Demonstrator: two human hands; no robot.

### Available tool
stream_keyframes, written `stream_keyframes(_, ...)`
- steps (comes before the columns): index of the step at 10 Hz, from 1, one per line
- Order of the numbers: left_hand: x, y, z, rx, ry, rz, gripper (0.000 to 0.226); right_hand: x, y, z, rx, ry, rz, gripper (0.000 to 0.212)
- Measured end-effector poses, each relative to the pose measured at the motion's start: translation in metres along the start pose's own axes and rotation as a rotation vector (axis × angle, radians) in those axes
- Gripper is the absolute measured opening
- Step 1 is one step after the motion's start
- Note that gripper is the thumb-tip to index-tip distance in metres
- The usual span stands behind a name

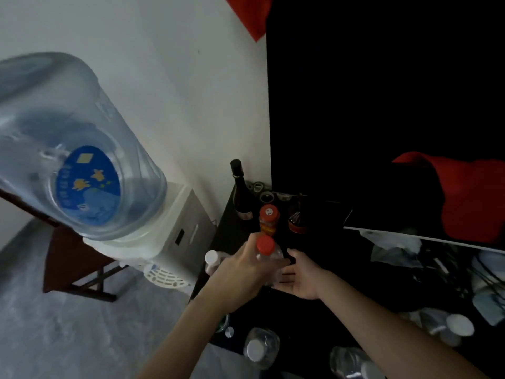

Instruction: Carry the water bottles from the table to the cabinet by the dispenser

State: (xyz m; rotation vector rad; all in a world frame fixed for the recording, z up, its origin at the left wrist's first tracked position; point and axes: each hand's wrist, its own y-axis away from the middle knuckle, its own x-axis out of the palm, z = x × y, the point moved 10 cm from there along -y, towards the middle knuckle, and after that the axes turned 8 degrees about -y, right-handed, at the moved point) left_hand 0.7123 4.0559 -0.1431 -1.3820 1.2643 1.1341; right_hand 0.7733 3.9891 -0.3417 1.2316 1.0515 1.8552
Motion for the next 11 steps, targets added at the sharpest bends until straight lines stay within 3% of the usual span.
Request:
stream_keyframes(1, 0.03, 0.0, 0.007, 0.023, -0.036, 0.064, 0.059, -0.011, -0.023, -0.008, 0.026, -0.003, -0.062, 0.069)
stream_keyframes(3, 0.075, -0.001, 0.026, -0.015, 0.052, 0.126, 0.035, -0.032, -0.053, -0.024, 0.06, -0.015, -0.175, 0.068)
stream_keyframes(6, 0.11, 0.003, 0.031, -0.076, 0.094, 0.12, 0.037, -0.041, -0.054, -0.019, 0.035, 0.046, -0.186, 0.069)
stream_keyframes(9, 0.103, 0.005, 0.027, -0.189, 0.205, 0.221, 0.032, -0.03, -0.018, -0.001, -0.028, 0.091, -0.14, 0.065)
stream_keyframes(11, 0.071, 0.01, 0.014, -0.151, 0.156, 0.249, 0.023, -0.022, 0.035, 0.016, -0.079, 0.234, -0.122, 0.057)
